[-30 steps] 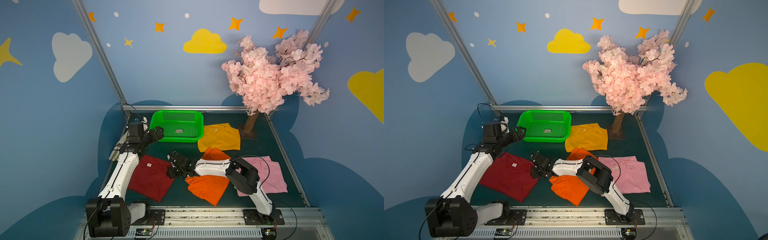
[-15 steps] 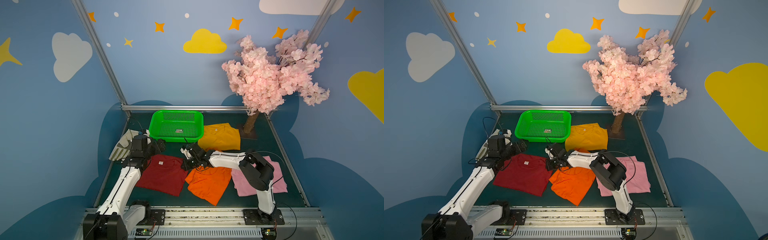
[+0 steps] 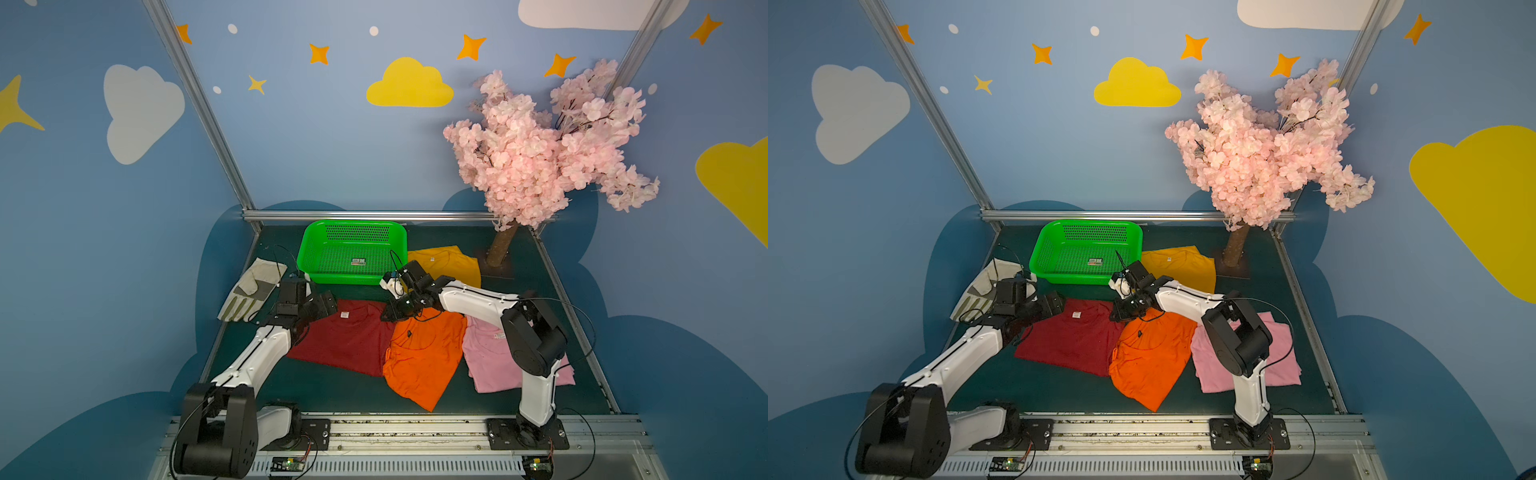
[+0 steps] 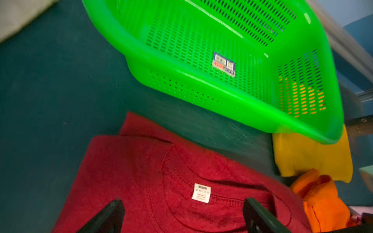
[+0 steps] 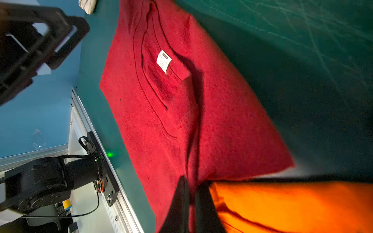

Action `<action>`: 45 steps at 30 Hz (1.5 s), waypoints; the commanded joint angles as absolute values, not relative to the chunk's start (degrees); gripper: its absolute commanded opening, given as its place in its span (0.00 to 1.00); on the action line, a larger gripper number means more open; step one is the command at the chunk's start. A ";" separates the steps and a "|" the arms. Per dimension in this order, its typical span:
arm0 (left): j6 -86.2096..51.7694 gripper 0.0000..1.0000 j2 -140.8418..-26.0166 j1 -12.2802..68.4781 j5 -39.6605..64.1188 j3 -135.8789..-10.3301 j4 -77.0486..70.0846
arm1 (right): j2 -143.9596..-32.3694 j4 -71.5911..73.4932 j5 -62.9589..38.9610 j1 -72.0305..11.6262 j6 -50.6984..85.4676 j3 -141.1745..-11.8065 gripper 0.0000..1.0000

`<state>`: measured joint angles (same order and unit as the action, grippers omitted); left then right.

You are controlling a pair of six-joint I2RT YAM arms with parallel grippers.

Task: Put the folded t-shirts into the basket
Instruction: Pick up the T-shirt from the center of the board.

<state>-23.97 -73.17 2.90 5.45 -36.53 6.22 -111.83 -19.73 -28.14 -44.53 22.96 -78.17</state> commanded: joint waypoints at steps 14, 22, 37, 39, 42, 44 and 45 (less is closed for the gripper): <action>-4.68 0.86 -89.76 -2.46 2.69 -50.62 15.17 | -115.69 -21.53 -30.12 -44.04 21.00 -81.41 0.00; 5.27 0.85 -92.50 -2.54 1.58 -47.86 8.01 | -116.45 -22.68 -29.53 -44.62 20.70 -82.87 0.00; 7.43 0.70 -100.29 -2.58 3.76 -52.64 13.80 | -117.23 -23.02 -28.22 -45.18 21.15 -83.89 0.00; 7.15 0.60 -99.94 -2.58 4.07 -52.01 14.19 | -117.27 -23.19 -27.96 -45.03 21.02 -84.08 0.00; 6.35 0.39 -98.91 -2.81 5.24 -51.01 13.64 | -117.37 -23.38 -27.53 -44.93 20.90 -84.39 0.00; 5.71 0.28 -98.33 -2.94 5.52 -50.37 13.07 | -117.63 -23.38 -27.24 -44.97 21.06 -84.75 0.00; 5.67 0.24 -98.18 -2.98 6.00 -50.20 13.00 | -117.68 -23.33 -27.05 -44.95 21.06 -84.93 0.00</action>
